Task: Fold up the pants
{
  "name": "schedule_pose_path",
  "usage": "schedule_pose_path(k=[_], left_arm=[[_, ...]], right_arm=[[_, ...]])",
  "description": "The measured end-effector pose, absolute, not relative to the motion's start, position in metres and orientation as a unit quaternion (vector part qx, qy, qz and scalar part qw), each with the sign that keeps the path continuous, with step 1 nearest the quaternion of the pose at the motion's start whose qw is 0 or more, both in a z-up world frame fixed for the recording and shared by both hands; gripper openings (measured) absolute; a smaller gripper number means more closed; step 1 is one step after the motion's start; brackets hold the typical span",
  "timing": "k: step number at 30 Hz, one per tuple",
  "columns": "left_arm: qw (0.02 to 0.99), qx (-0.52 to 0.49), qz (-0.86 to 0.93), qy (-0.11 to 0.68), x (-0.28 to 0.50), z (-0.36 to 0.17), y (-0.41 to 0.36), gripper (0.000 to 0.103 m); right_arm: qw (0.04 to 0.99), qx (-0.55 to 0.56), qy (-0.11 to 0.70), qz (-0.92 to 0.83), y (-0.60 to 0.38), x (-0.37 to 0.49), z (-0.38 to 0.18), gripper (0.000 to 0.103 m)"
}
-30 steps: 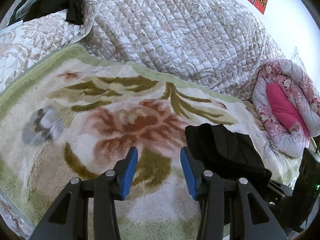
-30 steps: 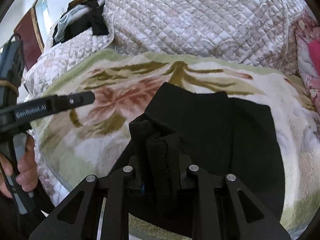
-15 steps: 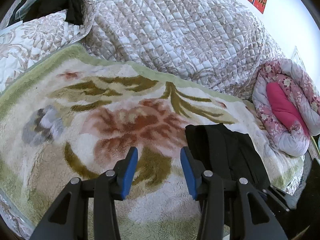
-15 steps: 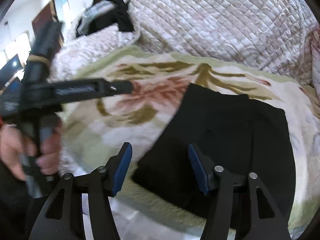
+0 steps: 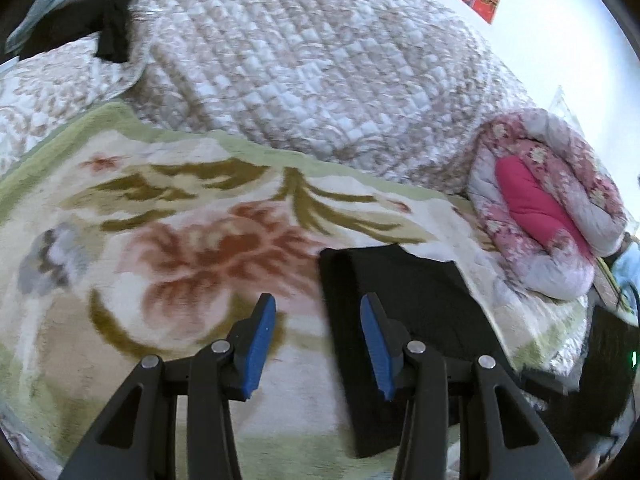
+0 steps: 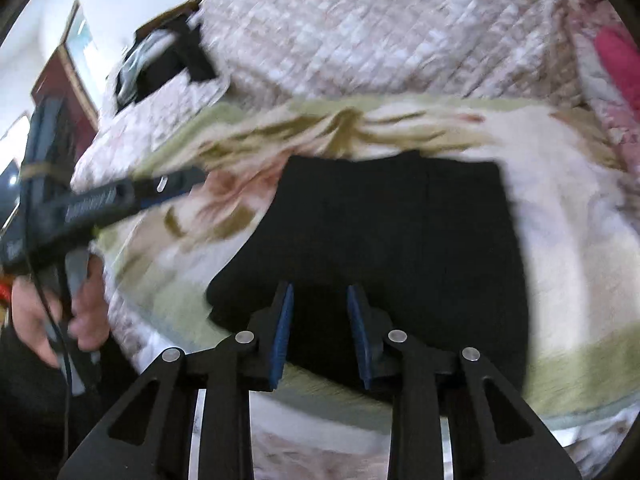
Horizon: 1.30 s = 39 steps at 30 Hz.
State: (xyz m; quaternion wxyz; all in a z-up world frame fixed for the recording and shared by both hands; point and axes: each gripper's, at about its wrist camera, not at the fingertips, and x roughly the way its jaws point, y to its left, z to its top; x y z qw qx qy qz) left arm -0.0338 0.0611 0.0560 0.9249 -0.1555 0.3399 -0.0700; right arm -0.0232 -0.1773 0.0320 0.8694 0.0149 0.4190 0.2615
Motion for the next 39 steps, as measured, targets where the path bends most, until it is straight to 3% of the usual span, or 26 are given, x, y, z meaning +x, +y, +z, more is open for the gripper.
schedule_pose_path(k=[11, 14, 18, 27, 33, 36, 39], left_arm=[[0.901, -0.088, -0.165, 0.392, -0.028, 0.024, -0.014, 0.047], [0.907, -0.061, -0.146, 0.39, -0.03, 0.017, -0.015, 0.047], [0.896, -0.107, -0.145, 0.406, -0.024, 0.01, 0.0, 0.048], [0.91, -0.087, -0.094, 0.394, -0.023, 0.02, 0.018, 0.048], [0.912, -0.109, -0.089, 0.386, -0.028, 0.026, 0.03, 0.047], [0.911, -0.112, -0.103, 0.382, -0.033, 0.032, 0.024, 0.047], [0.906, -0.129, -0.126, 0.383, -0.041, 0.033, 0.018, 0.048]], right_arm=[[0.865, 0.018, 0.452, 0.217, -0.204, 0.071, 0.013, 0.029], [0.864, 0.038, 0.467, 0.185, -0.218, 0.086, -0.008, 0.018], [0.872, 0.049, 0.453, 0.178, -0.228, 0.082, 0.002, 0.018], [0.878, 0.075, 0.441, 0.171, -0.252, 0.041, 0.02, 0.021], [0.873, 0.077, 0.44, 0.195, -0.246, 0.012, 0.022, 0.039], [0.873, 0.079, 0.437, 0.201, -0.247, 0.004, 0.026, 0.04], [0.873, 0.084, 0.434, 0.204, -0.248, -0.003, 0.027, 0.047]])
